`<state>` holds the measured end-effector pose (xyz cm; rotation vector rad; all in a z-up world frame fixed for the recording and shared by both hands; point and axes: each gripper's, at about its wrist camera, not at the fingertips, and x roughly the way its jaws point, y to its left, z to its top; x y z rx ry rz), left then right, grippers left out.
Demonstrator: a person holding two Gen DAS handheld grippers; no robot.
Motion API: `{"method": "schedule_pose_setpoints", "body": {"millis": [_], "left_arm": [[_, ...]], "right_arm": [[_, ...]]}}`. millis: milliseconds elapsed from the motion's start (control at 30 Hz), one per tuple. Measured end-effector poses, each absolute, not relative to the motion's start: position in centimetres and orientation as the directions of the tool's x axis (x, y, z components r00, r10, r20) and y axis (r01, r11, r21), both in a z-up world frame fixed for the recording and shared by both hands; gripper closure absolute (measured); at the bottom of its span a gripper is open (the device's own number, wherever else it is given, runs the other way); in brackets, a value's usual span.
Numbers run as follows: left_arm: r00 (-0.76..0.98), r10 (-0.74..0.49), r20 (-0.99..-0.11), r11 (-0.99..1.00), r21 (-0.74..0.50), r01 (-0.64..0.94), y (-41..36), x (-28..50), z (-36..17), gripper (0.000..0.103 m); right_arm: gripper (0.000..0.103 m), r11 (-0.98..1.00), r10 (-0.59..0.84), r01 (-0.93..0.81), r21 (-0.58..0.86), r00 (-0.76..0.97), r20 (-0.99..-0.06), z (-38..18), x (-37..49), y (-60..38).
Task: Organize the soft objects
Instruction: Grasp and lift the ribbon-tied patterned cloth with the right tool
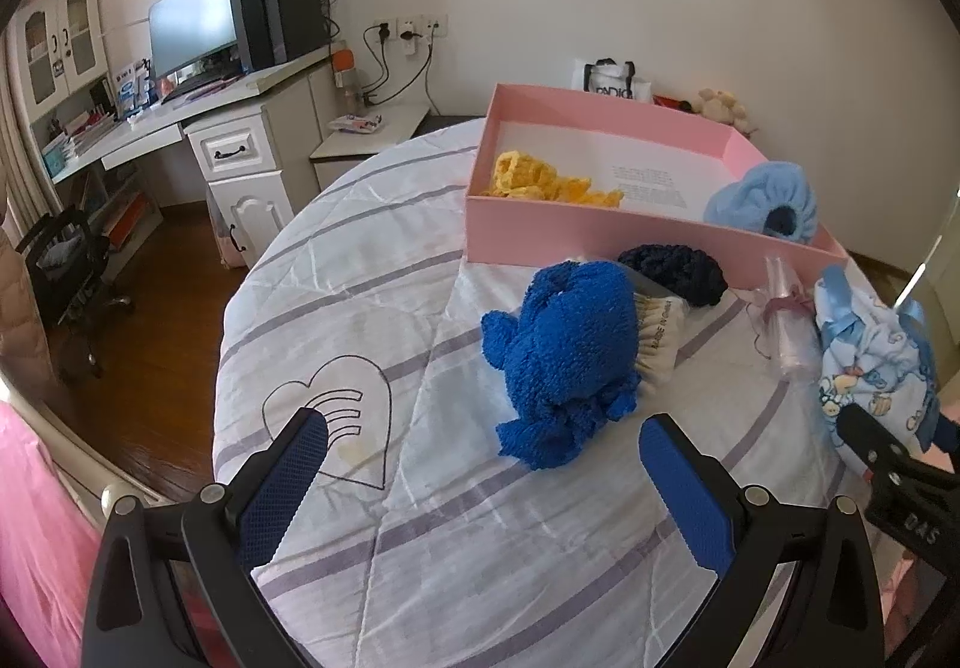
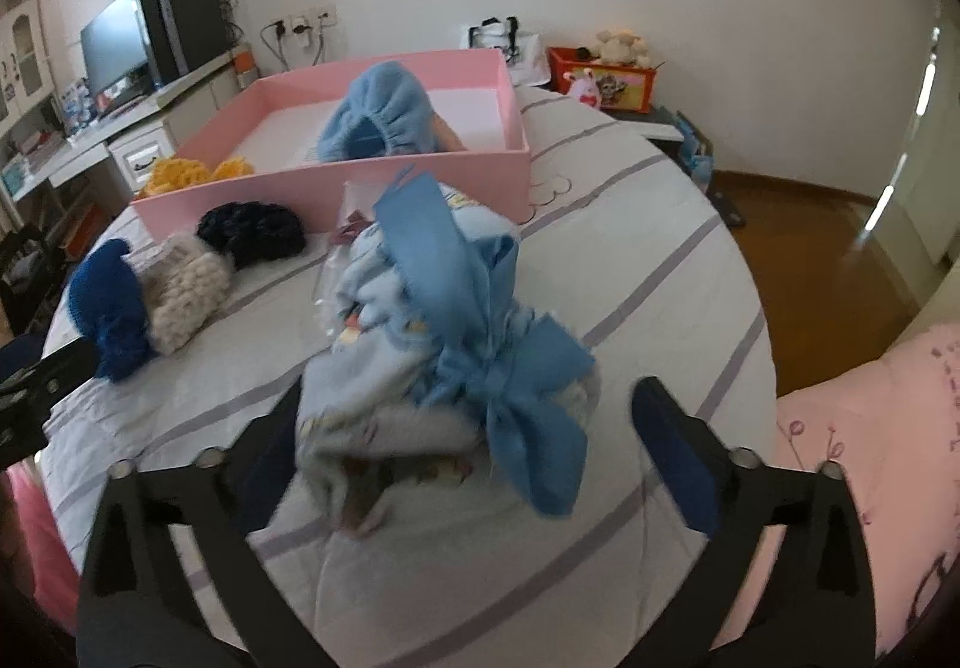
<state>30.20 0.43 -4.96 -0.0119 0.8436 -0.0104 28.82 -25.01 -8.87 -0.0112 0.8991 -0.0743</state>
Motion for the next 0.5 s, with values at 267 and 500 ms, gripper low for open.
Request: {"method": "schedule_pose_setpoints", "body": {"millis": [267, 500], "left_arm": [[0.653, -0.018, -0.757, 1.0, -0.022, 0.002, 0.2, 31.2, -5.4, 0.0], [0.666, -0.033, -0.745, 0.999, -0.042, 0.003, 0.4, 31.4, -5.1, 0.0]], "right_arm": [[0.014, 0.998, -0.07, 0.045, -0.053, 0.633, -0.771, -9.6, 30.3, -24.1], [0.022, 0.995, -0.078, 0.094, -0.017, 0.686, -0.724, -7.1, 28.4, -26.1]]}}
